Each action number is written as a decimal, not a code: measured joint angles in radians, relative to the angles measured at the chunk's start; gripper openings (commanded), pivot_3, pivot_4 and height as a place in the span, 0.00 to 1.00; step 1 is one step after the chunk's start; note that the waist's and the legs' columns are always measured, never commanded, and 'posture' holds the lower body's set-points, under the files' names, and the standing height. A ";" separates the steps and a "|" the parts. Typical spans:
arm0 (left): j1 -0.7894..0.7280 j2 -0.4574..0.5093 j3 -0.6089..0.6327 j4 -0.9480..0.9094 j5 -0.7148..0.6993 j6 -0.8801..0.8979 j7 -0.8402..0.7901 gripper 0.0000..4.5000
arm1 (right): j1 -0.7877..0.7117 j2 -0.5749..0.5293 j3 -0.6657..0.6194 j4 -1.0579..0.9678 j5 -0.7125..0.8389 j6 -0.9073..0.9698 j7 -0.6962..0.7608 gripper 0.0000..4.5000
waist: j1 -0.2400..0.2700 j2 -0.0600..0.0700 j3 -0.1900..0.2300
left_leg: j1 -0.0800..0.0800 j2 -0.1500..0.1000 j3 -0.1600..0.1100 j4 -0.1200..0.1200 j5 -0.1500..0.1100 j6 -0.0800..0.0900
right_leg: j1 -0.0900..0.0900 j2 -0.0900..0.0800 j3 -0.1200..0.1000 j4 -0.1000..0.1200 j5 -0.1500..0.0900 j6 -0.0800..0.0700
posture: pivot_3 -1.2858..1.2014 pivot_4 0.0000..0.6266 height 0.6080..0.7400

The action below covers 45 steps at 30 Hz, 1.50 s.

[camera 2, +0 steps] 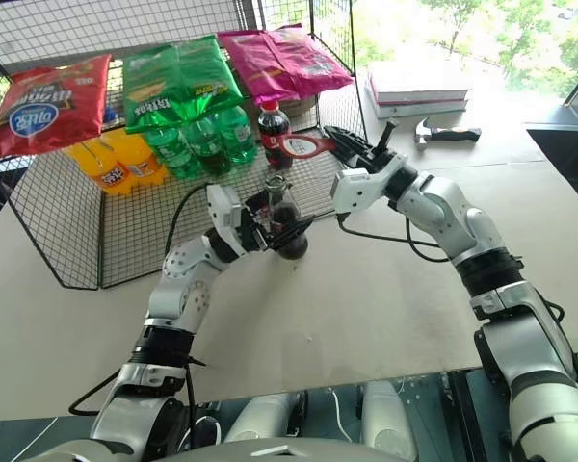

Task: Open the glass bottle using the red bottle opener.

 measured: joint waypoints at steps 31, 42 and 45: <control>0.463 0.179 0.077 -0.368 -0.056 0.152 0.082 1.00 | 0.495 0.029 -0.169 -0.499 0.883 1.043 0.528 0.26 | 0.001 0.001 0.001 | 0.001 0.002 0.001 -0.003 -0.003 0.005 | -0.001 -0.004 0.001 0.000 0.000 0.000 | 0.52 0.24 1.00; 0.642 0.231 0.122 -0.426 -0.074 0.227 0.135 1.00 | 0.512 -0.021 -0.258 -0.582 1.003 1.347 0.523 0.99 | 0.006 0.001 0.001 | 0.000 0.001 0.000 -0.003 -0.003 0.005 | -0.001 -0.002 -0.002 0.000 0.000 0.000 | 0.52 0.24 1.00; 0.673 0.254 0.163 -0.428 -0.065 0.230 0.158 1.00 | 0.573 -0.055 -0.322 -0.582 0.997 1.261 0.554 0.99 | 0.007 0.001 0.001 | 0.000 0.001 0.000 -0.003 -0.003 0.005 | -0.001 -0.003 -0.002 -0.001 0.000 0.000 | 0.52 0.24 1.00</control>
